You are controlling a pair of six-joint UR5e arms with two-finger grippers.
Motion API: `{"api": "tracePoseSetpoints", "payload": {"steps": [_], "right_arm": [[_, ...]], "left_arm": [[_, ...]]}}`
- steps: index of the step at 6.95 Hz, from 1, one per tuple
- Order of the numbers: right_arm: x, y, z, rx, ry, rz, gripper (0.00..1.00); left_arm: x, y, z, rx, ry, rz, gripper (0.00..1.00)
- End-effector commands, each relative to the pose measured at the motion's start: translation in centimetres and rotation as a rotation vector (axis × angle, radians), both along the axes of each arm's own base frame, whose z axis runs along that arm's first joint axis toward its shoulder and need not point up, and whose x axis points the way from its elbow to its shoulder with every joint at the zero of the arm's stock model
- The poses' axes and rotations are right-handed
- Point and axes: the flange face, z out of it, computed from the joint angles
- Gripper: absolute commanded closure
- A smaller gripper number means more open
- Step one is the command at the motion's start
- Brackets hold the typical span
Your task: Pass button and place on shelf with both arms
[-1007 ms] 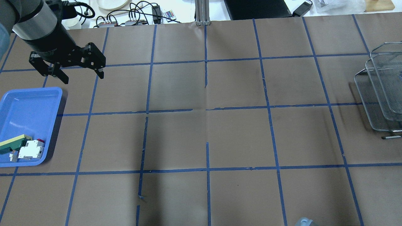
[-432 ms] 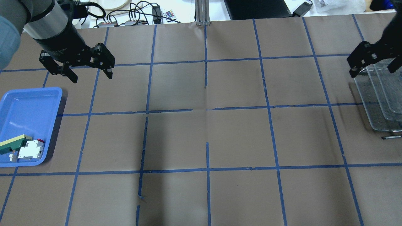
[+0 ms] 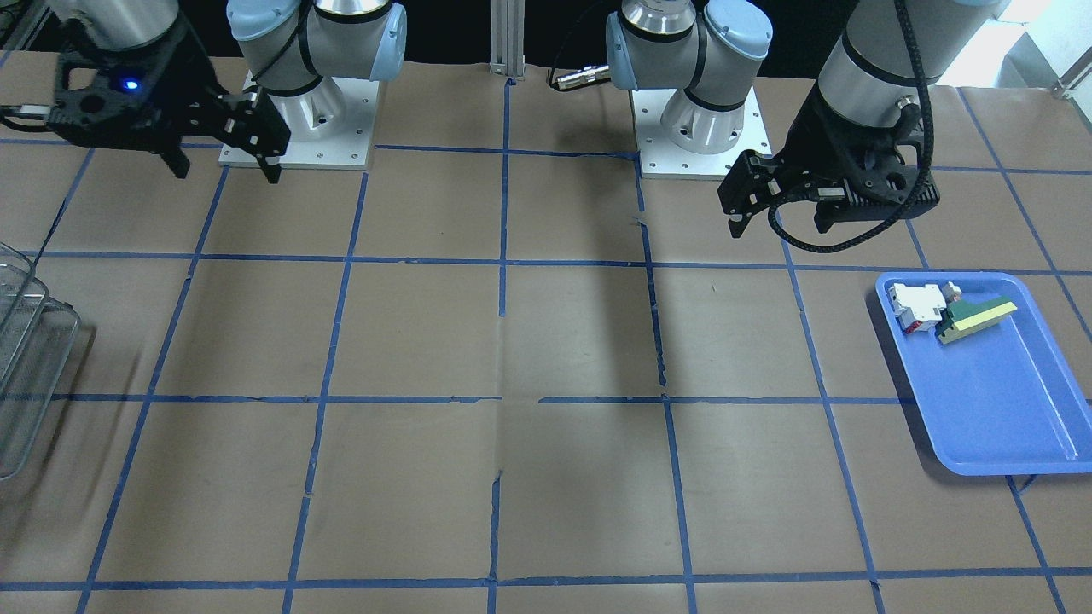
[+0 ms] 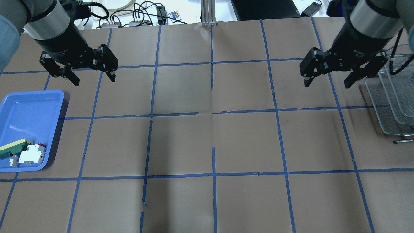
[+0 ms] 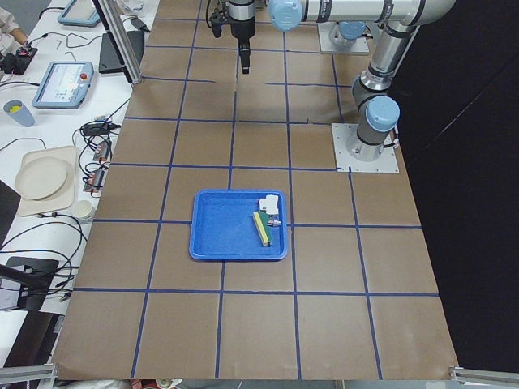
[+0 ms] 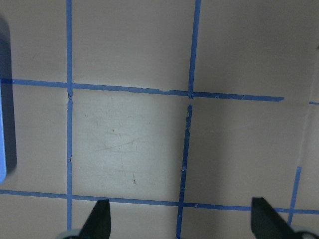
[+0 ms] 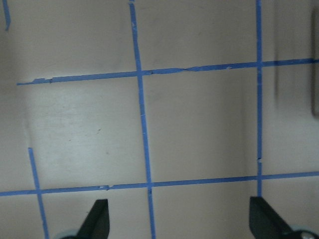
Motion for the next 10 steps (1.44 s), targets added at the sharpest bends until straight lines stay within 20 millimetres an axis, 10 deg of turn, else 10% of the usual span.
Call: {"api": "tracePoseSetpoints", "payload": {"steps": [1,10], "right_arm": [[2.7,2.3,-2.8,0.013,-0.008,0.026,0.00],[0.1,1.9,-0.3,-0.008,0.053,-0.017,0.00]], "left_arm": [[0.1,0.0,0.1,-0.002,-0.001,0.001,0.00],[0.0,0.1,0.2,-0.007,0.006,0.001,0.00]]}}
